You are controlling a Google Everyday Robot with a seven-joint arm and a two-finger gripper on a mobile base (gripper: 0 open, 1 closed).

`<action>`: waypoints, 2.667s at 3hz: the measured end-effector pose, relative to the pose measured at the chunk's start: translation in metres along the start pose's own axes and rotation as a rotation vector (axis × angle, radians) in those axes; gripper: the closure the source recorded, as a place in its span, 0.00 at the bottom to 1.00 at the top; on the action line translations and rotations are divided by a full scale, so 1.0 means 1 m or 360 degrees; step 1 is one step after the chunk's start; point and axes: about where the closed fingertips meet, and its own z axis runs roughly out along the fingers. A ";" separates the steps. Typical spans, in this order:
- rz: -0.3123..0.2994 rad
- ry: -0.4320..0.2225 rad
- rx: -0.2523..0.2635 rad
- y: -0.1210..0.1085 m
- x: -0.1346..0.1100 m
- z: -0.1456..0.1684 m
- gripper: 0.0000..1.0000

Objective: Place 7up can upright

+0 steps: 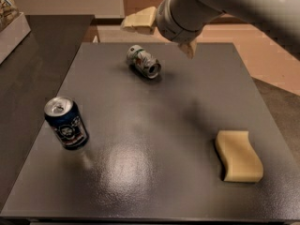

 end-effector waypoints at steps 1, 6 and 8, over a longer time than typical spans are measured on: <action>-0.0094 -0.0034 -0.0070 0.007 0.013 0.012 0.00; -0.0645 -0.0400 -0.0048 0.006 0.007 0.097 0.00; -0.0887 -0.0449 -0.0062 0.014 -0.003 0.114 0.00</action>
Offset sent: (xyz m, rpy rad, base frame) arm 0.0531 -0.0030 -0.0342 -0.2042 0.0737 0.1506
